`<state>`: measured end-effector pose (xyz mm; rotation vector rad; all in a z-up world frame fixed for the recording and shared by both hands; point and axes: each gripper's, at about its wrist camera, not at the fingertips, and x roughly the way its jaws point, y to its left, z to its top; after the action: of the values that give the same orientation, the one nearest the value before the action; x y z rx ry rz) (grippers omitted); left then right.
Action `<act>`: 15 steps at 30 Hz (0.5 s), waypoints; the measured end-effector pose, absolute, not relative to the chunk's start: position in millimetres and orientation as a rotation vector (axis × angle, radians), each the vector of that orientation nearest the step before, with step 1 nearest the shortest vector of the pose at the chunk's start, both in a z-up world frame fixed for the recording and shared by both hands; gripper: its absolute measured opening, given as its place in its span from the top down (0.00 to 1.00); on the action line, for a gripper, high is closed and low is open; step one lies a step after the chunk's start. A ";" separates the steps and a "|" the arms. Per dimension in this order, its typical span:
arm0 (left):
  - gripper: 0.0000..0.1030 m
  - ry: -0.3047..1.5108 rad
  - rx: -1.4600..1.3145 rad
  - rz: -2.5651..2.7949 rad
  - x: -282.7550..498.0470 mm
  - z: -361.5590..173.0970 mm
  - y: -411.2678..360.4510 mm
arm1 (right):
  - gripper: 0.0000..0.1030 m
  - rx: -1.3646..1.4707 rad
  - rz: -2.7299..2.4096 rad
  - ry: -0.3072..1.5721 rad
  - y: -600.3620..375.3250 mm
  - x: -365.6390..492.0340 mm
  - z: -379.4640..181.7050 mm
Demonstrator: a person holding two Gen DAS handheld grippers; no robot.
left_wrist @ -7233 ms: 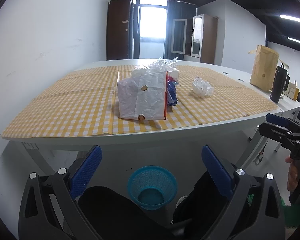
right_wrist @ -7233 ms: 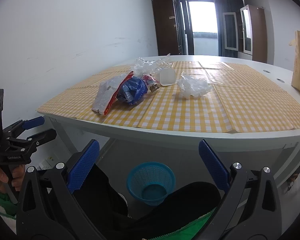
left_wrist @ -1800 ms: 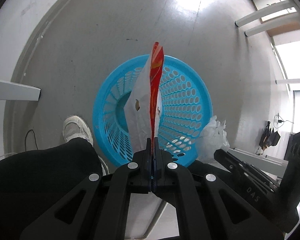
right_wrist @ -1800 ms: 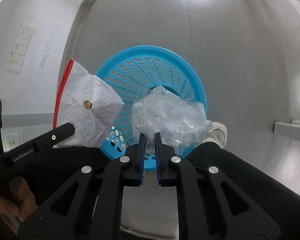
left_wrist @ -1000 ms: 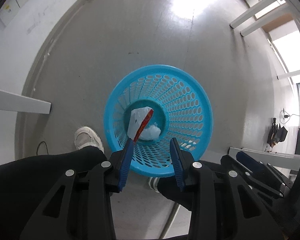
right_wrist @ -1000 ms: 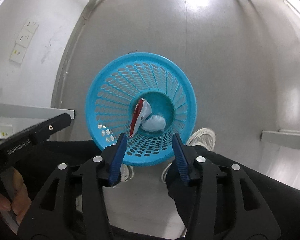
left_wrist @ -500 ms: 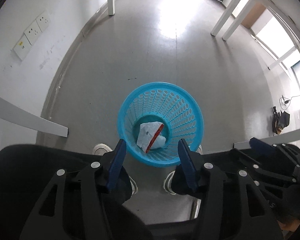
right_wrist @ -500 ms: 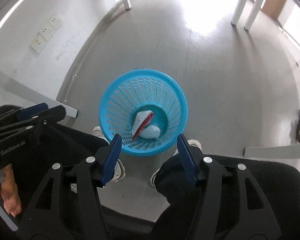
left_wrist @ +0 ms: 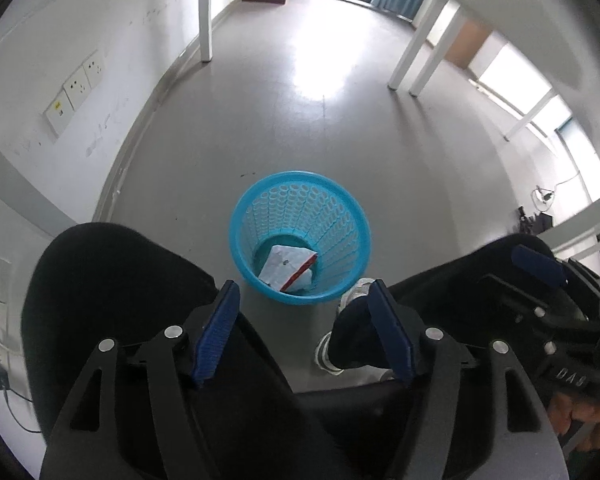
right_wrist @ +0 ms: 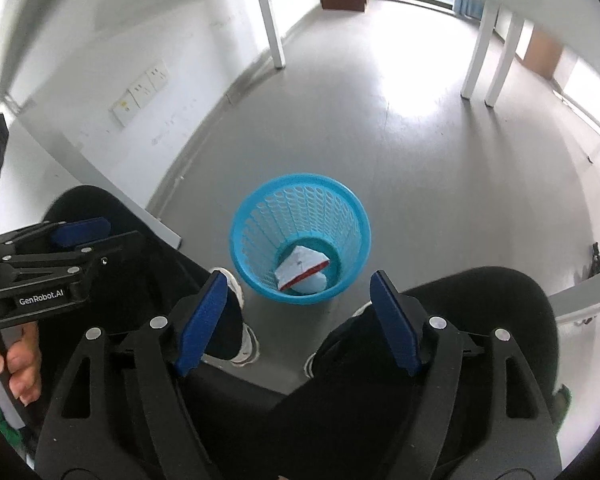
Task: Collect trash
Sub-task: 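Raise both tools back toward the table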
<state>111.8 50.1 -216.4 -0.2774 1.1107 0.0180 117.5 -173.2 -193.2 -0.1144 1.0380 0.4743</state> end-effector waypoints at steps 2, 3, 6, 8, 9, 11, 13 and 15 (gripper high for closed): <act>0.32 1.080 -0.273 0.007 100.4 -205.5 50.5 | 0.27 -0.112 0.482 0.995 -179.2 105.5 -179.4; 0.31 1.060 -0.271 0.003 95.1 -198.7 51.3 | 0.25 -0.108 0.484 0.969 -183.6 98.8 -171.1; 0.31 1.010 -0.274 -0.021 79.2 -178.1 52.1 | 0.25 -0.094 0.486 0.900 -195.4 79.1 -147.1; 0.31 0.955 -0.249 -0.034 67.0 -159.8 48.5 | 0.25 -0.084 0.488 0.856 -201.8 66.8 -131.7; 0.28 0.929 -0.231 -0.038 62.2 -151.7 47.0 | 0.24 -0.079 0.489 0.827 -204.8 59.2 -121.7; 0.19 0.868 -0.192 -0.046 52.1 -132.2 44.3 | 0.19 -0.069 0.491 0.778 -208.4 49.8 -102.4; 0.08 0.794 -0.163 -0.045 41.4 -112.7 44.7 | 0.17 -0.058 0.496 0.730 -209.8 42.9 -83.4; 0.07 0.740 -0.148 -0.029 35.2 -96.7 49.0 | 0.13 -0.041 0.512 0.703 -210.4 39.4 -65.1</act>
<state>35.2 49.0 -96.7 -0.1481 0.7402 -0.0294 39.4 -210.4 -65.1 -0.0405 0.7027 0.5120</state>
